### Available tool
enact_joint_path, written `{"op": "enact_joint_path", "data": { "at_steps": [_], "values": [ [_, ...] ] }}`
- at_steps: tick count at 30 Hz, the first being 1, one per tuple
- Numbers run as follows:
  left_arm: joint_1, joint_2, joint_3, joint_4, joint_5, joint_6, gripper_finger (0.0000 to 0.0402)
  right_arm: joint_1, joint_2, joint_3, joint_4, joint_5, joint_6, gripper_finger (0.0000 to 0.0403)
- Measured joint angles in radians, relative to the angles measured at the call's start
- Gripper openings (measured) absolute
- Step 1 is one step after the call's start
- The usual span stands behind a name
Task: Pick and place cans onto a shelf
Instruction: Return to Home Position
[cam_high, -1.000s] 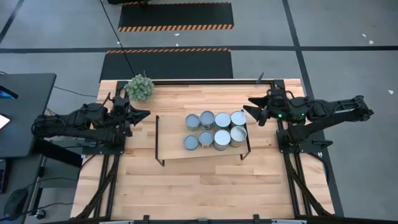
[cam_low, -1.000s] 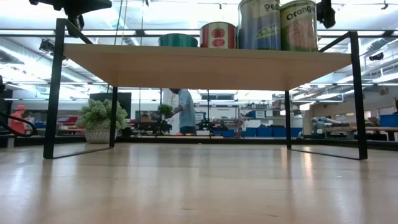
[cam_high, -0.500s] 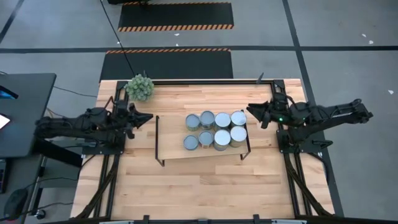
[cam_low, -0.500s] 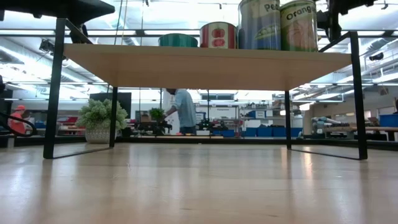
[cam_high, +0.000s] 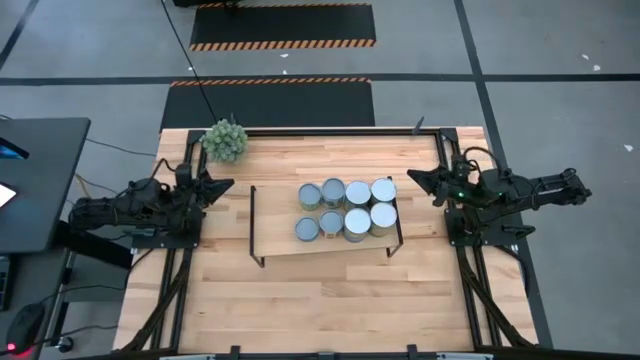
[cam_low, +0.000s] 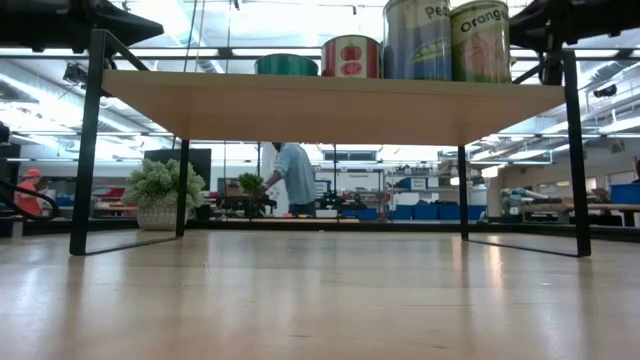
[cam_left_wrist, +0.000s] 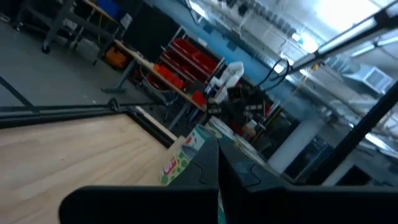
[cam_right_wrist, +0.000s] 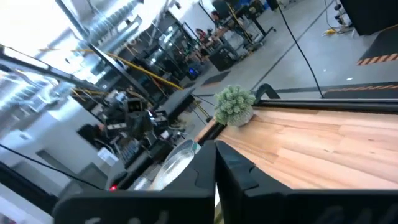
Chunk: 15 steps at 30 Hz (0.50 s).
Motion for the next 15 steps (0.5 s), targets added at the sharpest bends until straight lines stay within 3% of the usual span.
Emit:
{"op": "enact_joint_path", "data": {
  "at_steps": [15],
  "values": [
    [0.000,-0.040,-0.029,-0.067,-0.037,-0.051,0.0002,0.000,-0.231,-0.172,0.033,0.033,0.112,0.0002]
  ]
}}
